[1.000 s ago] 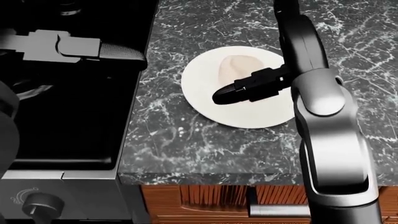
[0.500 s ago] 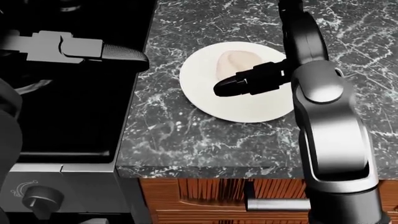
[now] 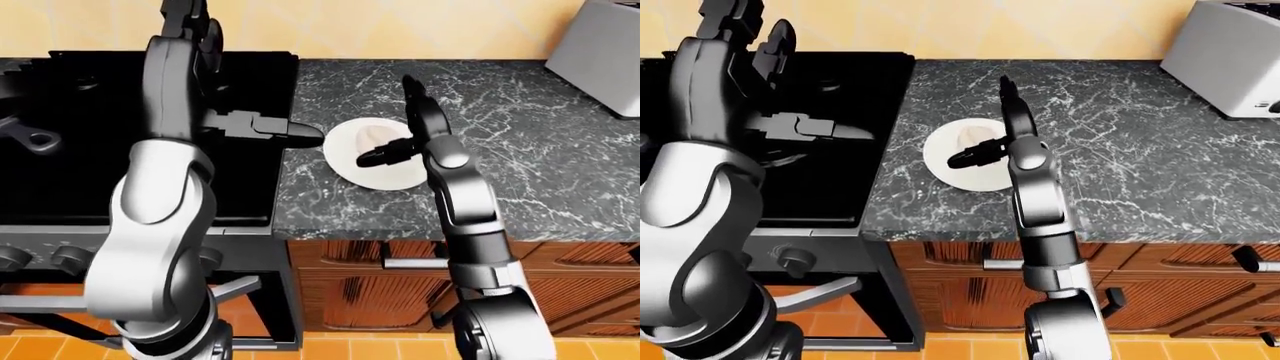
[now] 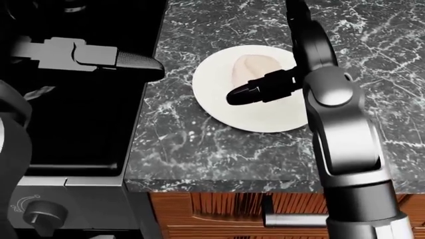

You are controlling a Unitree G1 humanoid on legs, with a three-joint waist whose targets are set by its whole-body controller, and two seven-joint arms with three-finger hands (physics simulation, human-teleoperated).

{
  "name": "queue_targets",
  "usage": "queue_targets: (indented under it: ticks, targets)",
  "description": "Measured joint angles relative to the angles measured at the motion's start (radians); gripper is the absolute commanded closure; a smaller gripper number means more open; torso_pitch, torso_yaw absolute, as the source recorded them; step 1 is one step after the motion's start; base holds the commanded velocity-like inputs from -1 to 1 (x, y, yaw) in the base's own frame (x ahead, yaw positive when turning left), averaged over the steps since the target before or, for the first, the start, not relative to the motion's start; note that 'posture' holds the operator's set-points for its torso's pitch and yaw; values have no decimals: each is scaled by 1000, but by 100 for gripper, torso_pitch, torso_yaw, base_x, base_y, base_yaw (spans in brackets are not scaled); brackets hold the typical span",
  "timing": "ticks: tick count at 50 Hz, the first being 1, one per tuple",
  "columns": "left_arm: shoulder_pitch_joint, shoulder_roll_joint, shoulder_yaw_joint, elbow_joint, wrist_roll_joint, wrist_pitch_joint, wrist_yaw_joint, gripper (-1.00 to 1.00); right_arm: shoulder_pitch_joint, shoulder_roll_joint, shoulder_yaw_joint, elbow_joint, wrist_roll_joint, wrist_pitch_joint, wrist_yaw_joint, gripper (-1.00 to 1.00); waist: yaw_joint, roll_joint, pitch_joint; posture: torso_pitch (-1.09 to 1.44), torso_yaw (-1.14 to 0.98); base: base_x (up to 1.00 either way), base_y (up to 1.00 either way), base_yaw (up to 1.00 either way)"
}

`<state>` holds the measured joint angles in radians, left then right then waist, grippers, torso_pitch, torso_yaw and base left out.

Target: Pick the chicken breast from the plate and place it in the pan.

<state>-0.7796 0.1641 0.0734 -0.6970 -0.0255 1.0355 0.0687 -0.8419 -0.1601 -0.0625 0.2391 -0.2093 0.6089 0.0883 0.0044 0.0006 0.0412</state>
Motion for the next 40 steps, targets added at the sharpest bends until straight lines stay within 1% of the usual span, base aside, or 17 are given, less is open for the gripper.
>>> queue_targets:
  ticks: [8, 14, 26, 27, 28, 30, 39, 40]
  targets:
    - [-3, 0, 7, 8, 5, -5, -5, -100, 2, -8, -8, 76, 14, -57, -19, -100, 0, -2, -1, 0, 0, 0, 0, 0]
    - [-2, -3, 2, 15, 7, -13, -7, -100, -3, -13, -9, 128, 29, -93, -33, -100, 0, -2, -1, 0, 0, 0, 0, 0]
    - [-1, -7, -3, 8, 14, -9, -9, -100, -6, -16, -5, 139, 27, -113, -35, -100, 1, -5, 0, 0, 0, 0, 0, 0]
    - [0, -8, -3, 8, 15, -9, -9, -100, -5, -16, -5, 135, 26, -112, -36, -83, 1, -5, 0, 0, 0, 0, 0, 0]
    - [0, -8, -3, 8, 15, -9, -10, -100, -4, -15, -4, 133, 25, -111, -35, -72, 1, -5, 0, 0, 0, 0, 0, 0]
    - [0, -8, -3, 8, 17, -9, -11, -100, -4, -14, -3, 129, 24, -110, -35, -79, 2, -5, 0, 0, 0, 0, 0, 0]
    - [1, -9, -2, 6, 20, -9, -14, -100, 3, -10, 0, 104, 20, -93, -27, -79, 3, -6, 1, 0, 0, 0, 0, 0]
    - [1, -9, -2, 7, 21, -9, -14, -100, 3, -10, 0, 100, 20, -92, -26, -84, 3, -6, 1, 0, 0, 0, 0, 0]
